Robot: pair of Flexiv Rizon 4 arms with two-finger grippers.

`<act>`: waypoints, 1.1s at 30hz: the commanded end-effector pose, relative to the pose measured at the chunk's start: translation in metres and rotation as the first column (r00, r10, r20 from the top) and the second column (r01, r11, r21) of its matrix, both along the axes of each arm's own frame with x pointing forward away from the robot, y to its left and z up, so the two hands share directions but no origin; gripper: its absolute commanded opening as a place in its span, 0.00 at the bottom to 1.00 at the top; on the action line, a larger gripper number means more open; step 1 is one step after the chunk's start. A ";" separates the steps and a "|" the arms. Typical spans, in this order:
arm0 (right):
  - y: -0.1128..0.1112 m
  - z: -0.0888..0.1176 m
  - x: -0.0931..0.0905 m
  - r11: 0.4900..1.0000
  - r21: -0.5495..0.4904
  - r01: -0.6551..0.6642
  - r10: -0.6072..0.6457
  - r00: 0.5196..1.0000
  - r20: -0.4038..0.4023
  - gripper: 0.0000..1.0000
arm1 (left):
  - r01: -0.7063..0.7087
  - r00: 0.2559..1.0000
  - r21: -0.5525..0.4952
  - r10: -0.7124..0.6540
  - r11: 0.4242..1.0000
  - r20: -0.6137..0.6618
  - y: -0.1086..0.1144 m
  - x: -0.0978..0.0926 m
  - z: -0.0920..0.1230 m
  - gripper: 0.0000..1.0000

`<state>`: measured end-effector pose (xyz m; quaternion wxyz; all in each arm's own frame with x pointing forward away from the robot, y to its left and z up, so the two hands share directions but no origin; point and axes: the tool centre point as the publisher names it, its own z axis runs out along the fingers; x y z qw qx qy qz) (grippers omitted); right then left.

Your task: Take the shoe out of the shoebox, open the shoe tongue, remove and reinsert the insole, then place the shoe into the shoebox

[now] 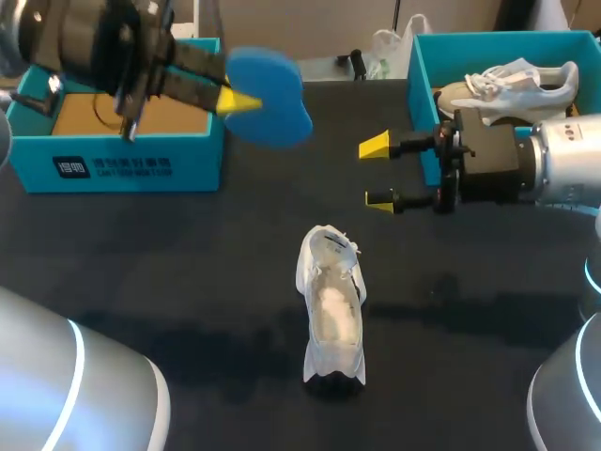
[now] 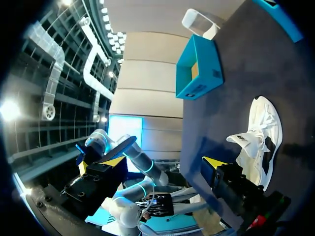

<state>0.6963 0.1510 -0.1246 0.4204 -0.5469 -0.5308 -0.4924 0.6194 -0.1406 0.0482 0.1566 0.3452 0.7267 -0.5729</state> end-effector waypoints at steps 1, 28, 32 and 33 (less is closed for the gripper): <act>0.002 0.000 0.000 1.000 -0.002 0.002 -0.002 1.000 -0.001 1.00 | -0.044 0.743 0.010 0.026 0.999 0.669 0.003 -0.008 -0.015 0.00; 0.002 0.000 0.000 1.000 -0.002 0.002 -0.002 1.000 -0.001 1.00 | 0.088 0.530 -0.243 0.161 0.966 0.832 0.017 0.037 -0.057 0.00; 0.002 0.000 0.000 1.000 -0.002 0.002 -0.002 1.000 -0.001 1.00 | 0.088 0.530 -0.243 0.161 0.966 0.832 0.017 0.037 -0.057 0.00; 0.002 0.000 0.000 1.000 -0.002 0.002 -0.002 1.000 -0.001 1.00 | 0.088 0.530 -0.243 0.161 0.966 0.832 0.017 0.037 -0.057 0.00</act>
